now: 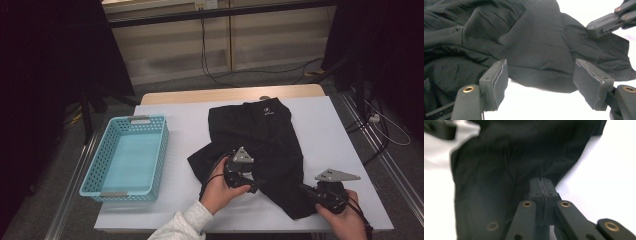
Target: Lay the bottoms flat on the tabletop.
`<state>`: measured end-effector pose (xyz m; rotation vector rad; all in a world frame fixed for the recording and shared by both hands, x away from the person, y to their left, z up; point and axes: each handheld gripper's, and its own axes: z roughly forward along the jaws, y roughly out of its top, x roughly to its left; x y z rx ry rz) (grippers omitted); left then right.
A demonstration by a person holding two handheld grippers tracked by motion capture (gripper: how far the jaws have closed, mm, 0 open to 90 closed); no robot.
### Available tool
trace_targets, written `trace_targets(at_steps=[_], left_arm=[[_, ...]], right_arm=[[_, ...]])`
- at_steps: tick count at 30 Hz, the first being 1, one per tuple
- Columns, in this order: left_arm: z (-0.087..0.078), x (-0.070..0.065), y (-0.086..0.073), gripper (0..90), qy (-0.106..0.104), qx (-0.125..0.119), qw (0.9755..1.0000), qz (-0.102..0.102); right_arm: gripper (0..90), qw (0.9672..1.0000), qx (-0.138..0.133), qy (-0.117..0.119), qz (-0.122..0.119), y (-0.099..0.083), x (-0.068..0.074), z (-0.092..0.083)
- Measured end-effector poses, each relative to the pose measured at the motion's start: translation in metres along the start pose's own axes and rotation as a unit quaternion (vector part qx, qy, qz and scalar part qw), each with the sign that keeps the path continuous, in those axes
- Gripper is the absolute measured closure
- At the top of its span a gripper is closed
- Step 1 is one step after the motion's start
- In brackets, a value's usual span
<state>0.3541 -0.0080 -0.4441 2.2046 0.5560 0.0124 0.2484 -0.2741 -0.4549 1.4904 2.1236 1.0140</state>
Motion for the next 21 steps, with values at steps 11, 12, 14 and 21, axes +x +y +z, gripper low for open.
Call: trace_targets(at_steps=[11, 12, 14, 21], left_arm=[[0.003, -0.003, -0.002, 39.5, -0.014, 0.002, 0.9999, 0.009], [0.004, -0.003, -0.002, 39.2, -0.013, 0.002, 0.9999, 0.009], [0.006, -0.004, -0.003, 39.6, -0.014, 0.004, 0.9998, 0.012], [0.015, -0.008, -0.002, 40.3, -0.017, -0.002, 0.9997, 0.018]], right_arm=[[88.9, 0.9954, -0.089, -0.009, 0.032, 0.016, -0.012, -0.036], [89.0, 0.9950, -0.092, -0.020, 0.031, 0.016, -0.014, -0.038], [88.9, 0.9932, -0.102, -0.023, 0.052, 0.014, -0.022, -0.041], [88.9, 0.9924, -0.096, -0.051, 0.059, 0.008, -0.037, -0.040]])
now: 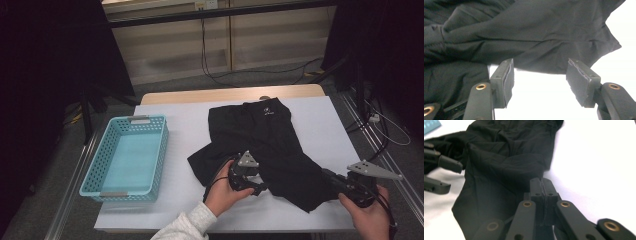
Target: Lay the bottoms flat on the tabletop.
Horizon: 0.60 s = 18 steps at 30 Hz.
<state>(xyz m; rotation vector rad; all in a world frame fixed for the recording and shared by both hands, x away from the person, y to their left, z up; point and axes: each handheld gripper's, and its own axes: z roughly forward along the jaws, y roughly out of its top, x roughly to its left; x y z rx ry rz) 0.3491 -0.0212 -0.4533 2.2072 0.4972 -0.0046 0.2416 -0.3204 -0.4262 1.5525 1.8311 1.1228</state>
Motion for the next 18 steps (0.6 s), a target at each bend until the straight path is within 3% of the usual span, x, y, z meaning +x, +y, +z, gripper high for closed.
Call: trace_targets(at_steps=[7, 12, 18], left_arm=[[0.008, -0.002, 0.005, 40.5, 0.000, 0.000, 0.9999, 0.014], [0.017, -0.001, 0.007, 43.9, 0.001, -0.009, 0.9999, 0.012], [0.027, -0.004, 0.011, 63.4, -0.005, 0.011, 0.9999, 0.008]], right_arm=[[87.7, 0.9998, 0.018, 0.004, -0.007, -0.005, 0.001, 0.007], [87.1, 0.9997, 0.025, 0.001, -0.007, -0.008, 0.001, 0.011], [85.4, 0.9995, 0.028, 0.004, -0.011, -0.008, 0.004, 0.013]])
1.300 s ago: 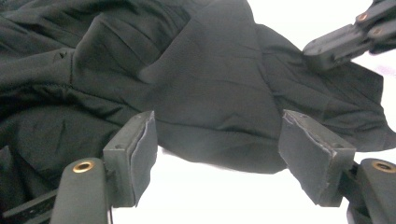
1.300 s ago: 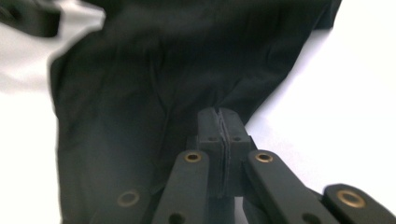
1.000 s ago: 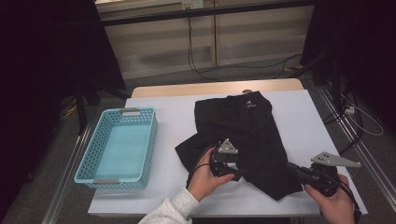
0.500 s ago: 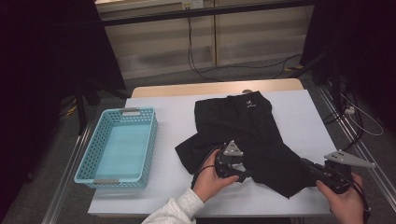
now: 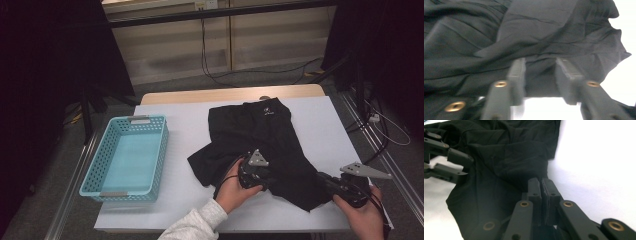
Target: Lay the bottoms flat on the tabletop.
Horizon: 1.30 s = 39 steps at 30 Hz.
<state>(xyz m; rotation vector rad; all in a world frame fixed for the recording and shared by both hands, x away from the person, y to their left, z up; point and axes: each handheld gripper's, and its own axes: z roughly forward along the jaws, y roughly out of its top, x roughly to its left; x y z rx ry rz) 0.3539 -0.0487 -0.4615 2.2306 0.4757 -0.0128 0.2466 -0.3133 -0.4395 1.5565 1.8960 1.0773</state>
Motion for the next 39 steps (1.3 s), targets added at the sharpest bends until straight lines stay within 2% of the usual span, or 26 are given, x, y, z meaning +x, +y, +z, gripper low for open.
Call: trace_targets(at_steps=[2, 3, 6, 10, 13, 16, 18, 20, 22, 23, 24, 26, 27, 28, 29, 30, 32, 34, 36, 39], left_arm=[[0.002, -0.001, 0.002, 75.8, 0.005, 0.012, 0.9998, 0.013], [0.003, -0.003, 0.003, 79.2, 0.007, 0.010, 0.9999, 0.006], [0.006, -0.004, 0.005, 90.0, 0.003, 0.015, 0.9999, 0.006], [0.003, -0.005, 0.008, 90.0, 0.004, 0.022, 0.9997, -0.004], [-0.010, -0.002, 0.009, 90.0, -0.004, 0.011, 0.9998, -0.013], [-0.027, 0.005, 0.005, 90.0, -0.002, 0.007, 0.9997, -0.025], [-0.037, 0.010, 0.002, 90.0, -0.002, 0.000, 0.9995, -0.030], [-0.040, 0.014, -0.001, 90.0, -0.003, -0.004, 0.9995, -0.032], [-0.038, 0.015, -0.001, 90.0, -0.001, 0.000, 0.9996, -0.029], [-0.037, 0.014, -0.002, 90.0, -0.002, -0.002, 0.9996, -0.029], [-0.037, 0.013, -0.003, 90.0, -0.002, -0.003, 0.9998, -0.021], [-0.038, 0.013, -0.007, 90.0, -0.010, -0.002, 0.9996, -0.027], [-0.039, 0.014, -0.009, 86.5, -0.007, 0.004, 0.9995, -0.030], [-0.041, 0.016, -0.011, 80.9, 0.002, 0.012, 0.9997, -0.020], [-0.044, 0.018, -0.012, 74.4, 0.013, 0.010, 0.9998, -0.012], [-0.046, 0.019, -0.012, 66.8, 0.024, 0.007, 0.9996, -0.012], [-0.053, 0.023, -0.014, 57.5, 0.034, 0.005, 0.9992, -0.019], [-0.058, 0.025, -0.018, 51.3, 0.042, -0.003, 0.9989, -0.024], [-0.060, 0.027, -0.021, 44.2, 0.050, 0.011, 0.9985, -0.018], [-0.064, 0.029, -0.025, 37.0, 0.060, 0.013, 0.9979, -0.023]], right_arm=[[85.2, 1.0000, 0.001, 0.001, -0.001, 0.000, 0.001, 0.001], [85.1, 1.0000, 0.002, 0.002, -0.001, 0.000, 0.002, 0.001], [84.4, 1.0000, 0.001, 0.002, -0.001, 0.000, 0.002, 0.001], [82.7, 1.0000, 0.000, 0.004, -0.002, 0.000, 0.003, 0.001], [80.7, 1.0000, -0.001, 0.009, -0.001, 0.001, 0.003, 0.000], [73.0, 0.9999, 0.000, 0.012, -0.005, 0.003, 0.006, 0.000], [64.3, 0.9998, 0.002, 0.010, -0.019, 0.004, 0.008, 0.000], [53.7, 0.9996, -0.002, 0.001, -0.027, 0.006, 0.010, -0.002], [44.2, 0.9996, -0.002, -0.012, -0.025, 0.007, 0.010, -0.002], [43.3, 0.9996, -0.001, -0.019, -0.023, 0.007, 0.009, -0.002], [43.2, 0.9993, -0.001, -0.025, -0.028, 0.007, 0.009, -0.002], [42.9, 0.9990, 0.005, -0.024, -0.037, 0.006, 0.011, -0.001], [42.7, 0.9990, 0.006, -0.021, -0.038, 0.006, 0.012, 0.000], [42.8, 0.9989, 0.005, -0.022, -0.042, 0.006, 0.014, 0.001], [44.5, 0.9985, 0.009, -0.024, -0.049, 0.006, 0.017, 0.003], [46.8, 0.9984, 0.011, -0.019, -0.052, 0.006, 0.020, 0.004], [48.7, 0.9979, 0.011, -0.010, -0.063, 0.006, 0.026, 0.007], [54.4, 0.9978, 0.014, -0.003, -0.065, 0.005, 0.031, 0.011], [57.3, 0.9971, 0.025, 0.009, -0.071, 0.003, 0.038, 0.018], [60.6, 0.9950, 0.047, 0.037, -0.080, -0.002, 0.048, 0.028]])
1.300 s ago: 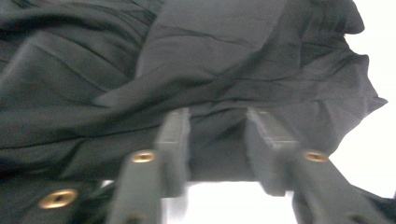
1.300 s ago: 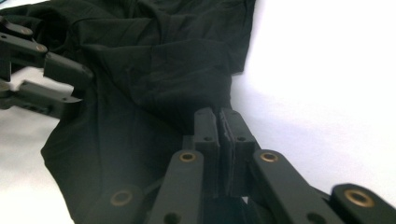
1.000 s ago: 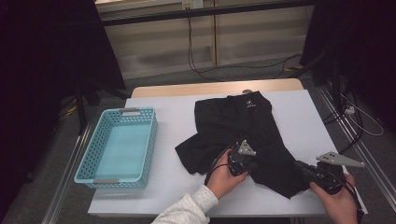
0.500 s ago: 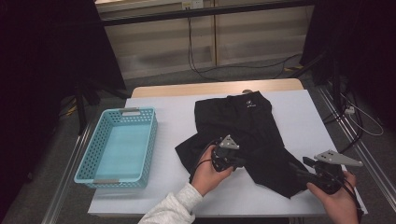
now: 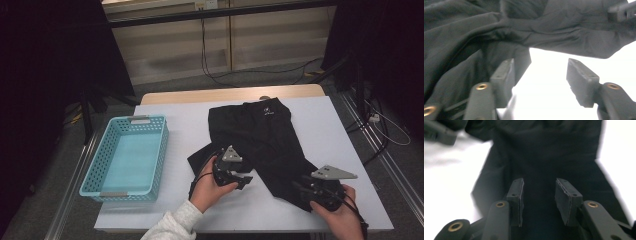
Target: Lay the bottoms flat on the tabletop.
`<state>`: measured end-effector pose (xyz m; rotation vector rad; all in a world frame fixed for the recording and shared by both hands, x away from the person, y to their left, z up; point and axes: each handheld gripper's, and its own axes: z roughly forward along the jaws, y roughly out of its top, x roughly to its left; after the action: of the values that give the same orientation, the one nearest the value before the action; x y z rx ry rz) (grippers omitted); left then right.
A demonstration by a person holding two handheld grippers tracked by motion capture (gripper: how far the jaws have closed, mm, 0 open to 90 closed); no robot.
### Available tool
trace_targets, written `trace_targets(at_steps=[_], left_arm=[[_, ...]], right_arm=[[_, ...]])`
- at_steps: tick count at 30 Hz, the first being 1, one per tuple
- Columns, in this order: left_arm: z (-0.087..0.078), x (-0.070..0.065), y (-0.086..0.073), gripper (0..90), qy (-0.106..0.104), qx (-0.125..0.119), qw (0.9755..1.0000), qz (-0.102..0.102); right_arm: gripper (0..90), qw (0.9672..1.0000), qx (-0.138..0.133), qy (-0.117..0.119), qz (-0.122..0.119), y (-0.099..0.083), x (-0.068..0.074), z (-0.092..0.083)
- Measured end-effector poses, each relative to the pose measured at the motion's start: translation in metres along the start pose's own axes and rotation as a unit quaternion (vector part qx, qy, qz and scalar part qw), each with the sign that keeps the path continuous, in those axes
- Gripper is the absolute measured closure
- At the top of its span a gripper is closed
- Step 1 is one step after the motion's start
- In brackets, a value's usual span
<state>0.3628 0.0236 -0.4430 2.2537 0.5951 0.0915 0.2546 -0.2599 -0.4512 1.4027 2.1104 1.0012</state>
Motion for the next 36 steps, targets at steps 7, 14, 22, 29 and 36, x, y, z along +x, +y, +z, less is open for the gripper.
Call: trace_targets(at_steps=[7, 14, 22, 29, 36], left_arm=[[-0.006, 0.004, -0.002, 29.0, 0.019, -0.006, 0.9998, -0.008], [-0.012, 0.008, 0.003, 26.8, 0.016, -0.017, 0.9996, -0.015], [-0.016, 0.007, 0.003, 25.2, 0.017, -0.022, 0.9994, -0.020], [-0.023, 0.014, 0.002, 25.0, 0.030, -0.027, 0.9988, -0.028], [-0.024, 0.018, 0.002, 24.7, 0.036, -0.037, 0.9982, -0.032]], right_arm=[[66.5, 0.9990, 0.026, 0.009, -0.036, -0.003, 0.017, 0.011], [89.1, 0.9972, 0.049, 0.057, -0.001, -0.005, 0.019, 0.001], [64.9, 0.9998, -0.010, 0.002, 0.018, -0.001, 0.002, -0.022], [62.1, 0.9950, 0.000, -0.076, 0.065, -0.010, -0.037, -0.008], [90.0, 0.9975, 0.023, -0.035, 0.056, -0.019, -0.030, -0.013]])
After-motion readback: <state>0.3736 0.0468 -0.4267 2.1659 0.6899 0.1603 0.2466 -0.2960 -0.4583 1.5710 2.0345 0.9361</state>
